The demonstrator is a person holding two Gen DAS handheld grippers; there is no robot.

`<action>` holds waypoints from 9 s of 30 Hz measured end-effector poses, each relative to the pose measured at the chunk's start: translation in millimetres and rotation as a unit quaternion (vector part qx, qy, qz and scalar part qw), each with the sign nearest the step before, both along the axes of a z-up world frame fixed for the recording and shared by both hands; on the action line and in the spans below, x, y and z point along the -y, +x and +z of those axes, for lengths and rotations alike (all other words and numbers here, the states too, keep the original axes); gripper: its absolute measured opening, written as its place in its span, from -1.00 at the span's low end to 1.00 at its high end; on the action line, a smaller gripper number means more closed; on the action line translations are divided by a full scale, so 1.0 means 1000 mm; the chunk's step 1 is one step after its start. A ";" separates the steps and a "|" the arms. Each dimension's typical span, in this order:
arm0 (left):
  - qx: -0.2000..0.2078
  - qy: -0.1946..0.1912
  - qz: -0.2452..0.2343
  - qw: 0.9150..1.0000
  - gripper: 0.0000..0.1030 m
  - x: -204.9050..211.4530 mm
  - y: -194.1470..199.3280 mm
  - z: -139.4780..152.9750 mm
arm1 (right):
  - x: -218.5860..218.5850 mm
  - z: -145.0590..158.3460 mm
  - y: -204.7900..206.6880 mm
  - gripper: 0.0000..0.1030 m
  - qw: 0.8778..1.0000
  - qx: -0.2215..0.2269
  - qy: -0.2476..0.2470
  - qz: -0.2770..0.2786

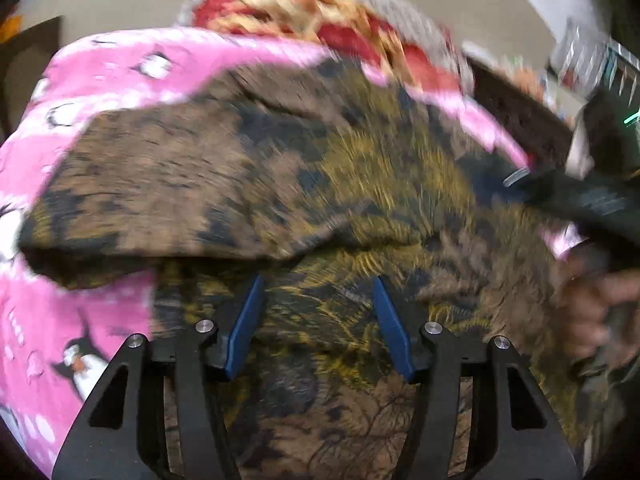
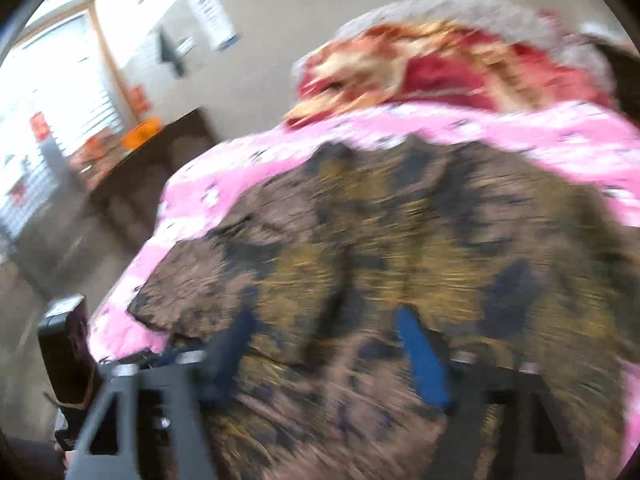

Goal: Fold small clothes

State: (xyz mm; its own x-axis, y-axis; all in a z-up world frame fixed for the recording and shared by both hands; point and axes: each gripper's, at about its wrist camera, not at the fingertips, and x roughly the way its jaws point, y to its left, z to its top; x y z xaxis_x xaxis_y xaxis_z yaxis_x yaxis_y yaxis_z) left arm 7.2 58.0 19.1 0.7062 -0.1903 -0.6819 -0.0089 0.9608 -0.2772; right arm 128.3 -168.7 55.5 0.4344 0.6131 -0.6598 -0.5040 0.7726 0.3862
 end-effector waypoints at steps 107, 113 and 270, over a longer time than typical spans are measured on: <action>-0.056 0.121 0.095 0.986 0.25 0.015 0.150 0.000 | 0.035 -0.027 0.011 0.27 0.967 -0.040 -0.210 -0.139; 0.015 0.085 0.034 0.996 0.26 0.027 0.085 0.039 | 0.094 0.054 -0.031 0.24 0.973 0.044 -0.137 -0.180; 0.084 -0.023 0.001 0.996 -0.96 -0.044 0.079 0.082 | 0.032 -0.028 -0.084 0.43 0.999 -0.019 -0.042 0.005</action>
